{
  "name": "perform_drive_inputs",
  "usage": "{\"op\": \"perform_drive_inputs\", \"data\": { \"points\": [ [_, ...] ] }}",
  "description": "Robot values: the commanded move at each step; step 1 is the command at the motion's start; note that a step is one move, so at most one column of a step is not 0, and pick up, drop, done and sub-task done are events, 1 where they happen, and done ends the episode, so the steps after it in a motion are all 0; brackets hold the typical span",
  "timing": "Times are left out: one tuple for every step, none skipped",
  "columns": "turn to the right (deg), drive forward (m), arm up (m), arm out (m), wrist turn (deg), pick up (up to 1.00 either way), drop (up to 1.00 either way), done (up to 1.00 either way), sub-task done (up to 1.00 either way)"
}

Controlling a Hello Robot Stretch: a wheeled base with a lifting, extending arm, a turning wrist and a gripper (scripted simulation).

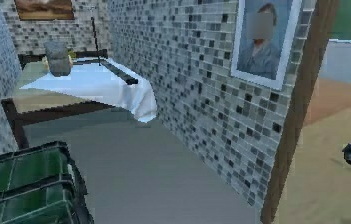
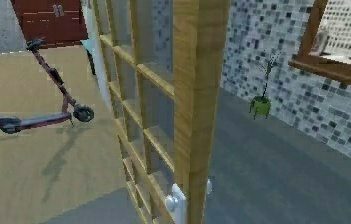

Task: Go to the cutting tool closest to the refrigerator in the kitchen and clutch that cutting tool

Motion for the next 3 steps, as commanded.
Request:
{"op": "perform_drive_inputs", "data": {
  "points": [
    [45.0, 0.00, 0.00, 0.00, 0.0, 0.00, 0.00, 0.00, 0.00],
    [3.0, 0.00, 0.00, 0.00, 0.0, 0.00, 0.00, 0.00, 0.00],
    [0.0, 1.00, 0.00, 0.00, 0.0, 0.00, 0.00, 0.00, 0.00]
  ]
}}
